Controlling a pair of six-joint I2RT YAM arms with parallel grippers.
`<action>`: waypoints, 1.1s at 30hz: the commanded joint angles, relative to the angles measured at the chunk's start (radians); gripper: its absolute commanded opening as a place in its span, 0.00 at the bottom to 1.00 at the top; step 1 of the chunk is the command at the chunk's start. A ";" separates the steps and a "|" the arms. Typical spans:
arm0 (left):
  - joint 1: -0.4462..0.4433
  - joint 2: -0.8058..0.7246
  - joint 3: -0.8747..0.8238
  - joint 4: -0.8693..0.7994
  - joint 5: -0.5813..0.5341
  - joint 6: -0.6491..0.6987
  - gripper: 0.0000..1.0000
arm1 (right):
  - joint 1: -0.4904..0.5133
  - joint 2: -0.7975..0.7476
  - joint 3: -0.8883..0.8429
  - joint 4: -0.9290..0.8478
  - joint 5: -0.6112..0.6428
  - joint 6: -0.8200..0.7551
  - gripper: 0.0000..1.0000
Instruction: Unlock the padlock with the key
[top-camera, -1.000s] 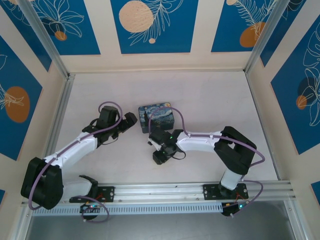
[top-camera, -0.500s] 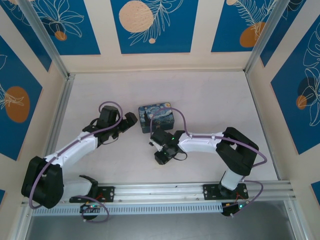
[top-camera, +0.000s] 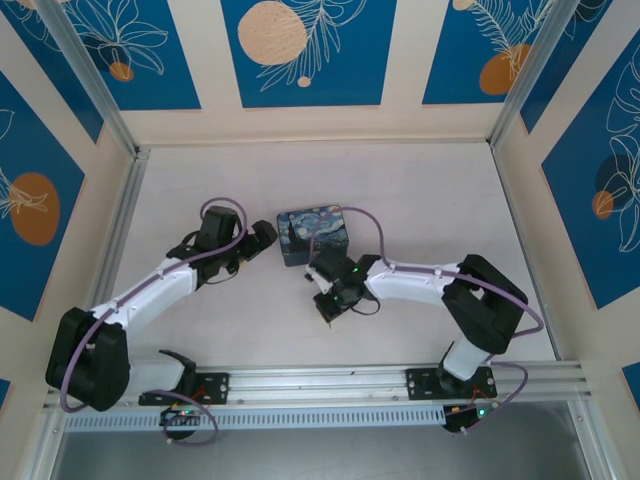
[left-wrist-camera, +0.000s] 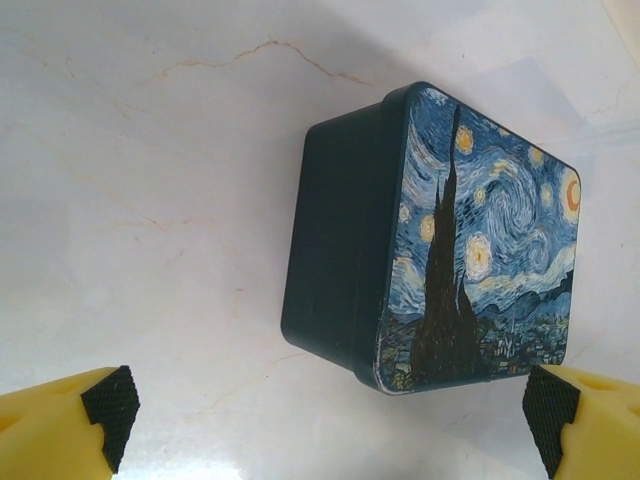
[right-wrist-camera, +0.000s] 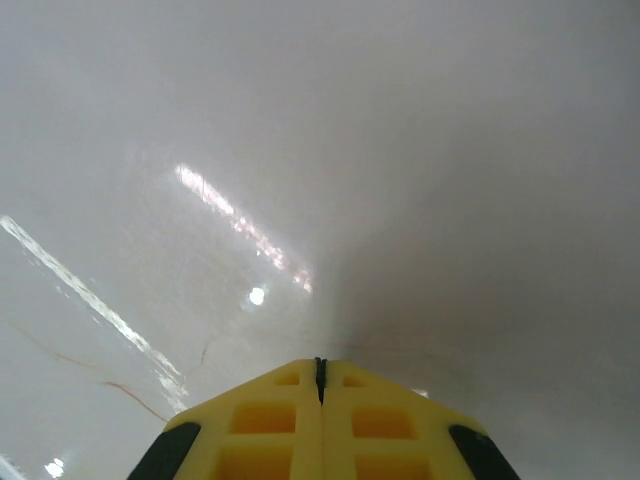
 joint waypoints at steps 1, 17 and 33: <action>0.011 0.018 0.036 -0.005 0.044 0.017 1.00 | -0.074 -0.083 0.012 0.057 -0.104 0.029 0.00; -0.083 0.113 0.029 0.226 0.116 -0.404 1.00 | -0.267 -0.179 0.087 0.298 -0.237 0.319 0.00; -0.187 0.280 -0.005 0.608 0.104 -0.934 0.97 | -0.210 -0.150 0.234 0.301 -0.085 0.414 0.00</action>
